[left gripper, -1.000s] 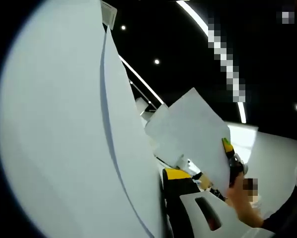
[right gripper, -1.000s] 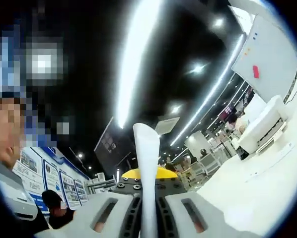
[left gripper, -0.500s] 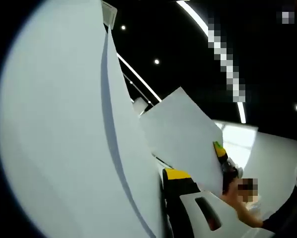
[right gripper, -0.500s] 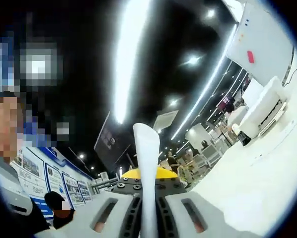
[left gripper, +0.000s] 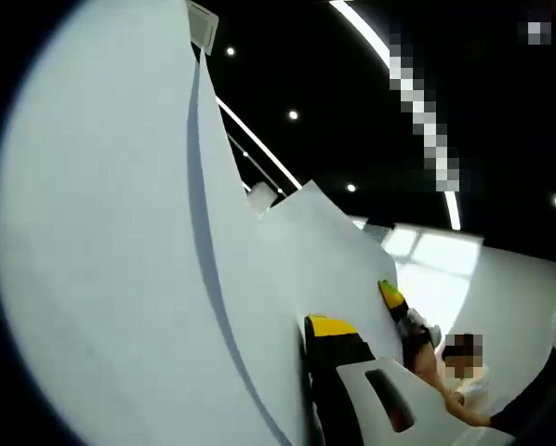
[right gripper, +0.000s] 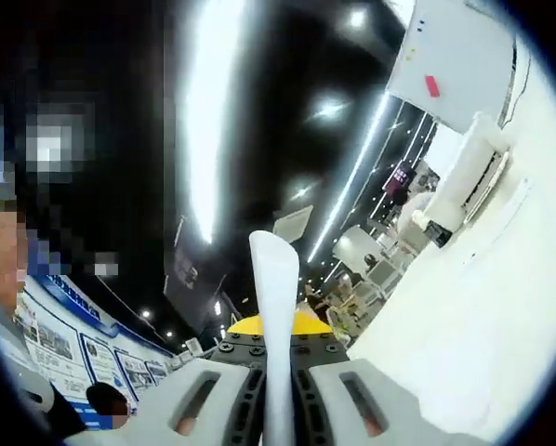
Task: Organize the stack of printing papers by aligning and flattening the scattered papers on the table
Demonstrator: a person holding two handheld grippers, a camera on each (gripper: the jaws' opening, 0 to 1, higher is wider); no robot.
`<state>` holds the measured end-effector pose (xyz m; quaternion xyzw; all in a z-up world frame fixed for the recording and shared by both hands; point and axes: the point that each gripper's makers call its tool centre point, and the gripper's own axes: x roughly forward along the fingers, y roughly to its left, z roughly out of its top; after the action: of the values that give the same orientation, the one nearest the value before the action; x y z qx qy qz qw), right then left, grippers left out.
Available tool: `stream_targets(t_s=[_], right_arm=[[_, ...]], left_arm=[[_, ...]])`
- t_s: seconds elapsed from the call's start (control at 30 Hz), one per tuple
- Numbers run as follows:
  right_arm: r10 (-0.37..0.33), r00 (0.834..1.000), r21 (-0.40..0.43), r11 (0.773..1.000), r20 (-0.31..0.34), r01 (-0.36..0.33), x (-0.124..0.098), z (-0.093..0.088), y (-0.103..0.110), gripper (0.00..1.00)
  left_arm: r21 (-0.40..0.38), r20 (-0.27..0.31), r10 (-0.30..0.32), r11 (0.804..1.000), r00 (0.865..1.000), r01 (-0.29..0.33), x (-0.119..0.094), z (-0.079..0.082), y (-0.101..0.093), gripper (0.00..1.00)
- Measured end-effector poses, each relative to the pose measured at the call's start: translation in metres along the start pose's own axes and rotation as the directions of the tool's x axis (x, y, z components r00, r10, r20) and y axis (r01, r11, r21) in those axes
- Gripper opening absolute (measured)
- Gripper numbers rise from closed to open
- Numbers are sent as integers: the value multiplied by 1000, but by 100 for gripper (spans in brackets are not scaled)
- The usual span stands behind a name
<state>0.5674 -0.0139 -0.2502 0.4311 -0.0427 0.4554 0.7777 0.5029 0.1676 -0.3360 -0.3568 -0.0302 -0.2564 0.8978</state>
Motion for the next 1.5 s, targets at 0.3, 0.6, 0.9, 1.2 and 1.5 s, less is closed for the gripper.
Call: stream_targets(t_s=[0.3, 0.6, 0.9, 1.2, 1.5], right_arm=[[-22, 1000, 9, 1000, -12, 23, 3, -14, 0, 0], [-8, 999, 29, 1000, -45, 9, 7, -32, 8, 0], [8, 997, 57, 998, -79, -3, 12, -51, 14, 0], [20, 995, 52, 999, -93, -15, 14, -58, 18, 0], [44, 991, 77, 996, -124, -35, 17, -76, 27, 0]], left_arm=[[1, -1, 2, 1000, 1000, -2, 0, 0, 0, 9], [-1, -6, 2, 1000, 1000, -2, 0, 0, 1, 9], [0, -9, 2, 1000, 1000, -2, 1, -1, 0, 9], [1, -9, 2, 1000, 1000, -2, 1, -1, -1, 10], [5, -15, 4, 1000, 1000, -4, 1, -2, 0, 12]])
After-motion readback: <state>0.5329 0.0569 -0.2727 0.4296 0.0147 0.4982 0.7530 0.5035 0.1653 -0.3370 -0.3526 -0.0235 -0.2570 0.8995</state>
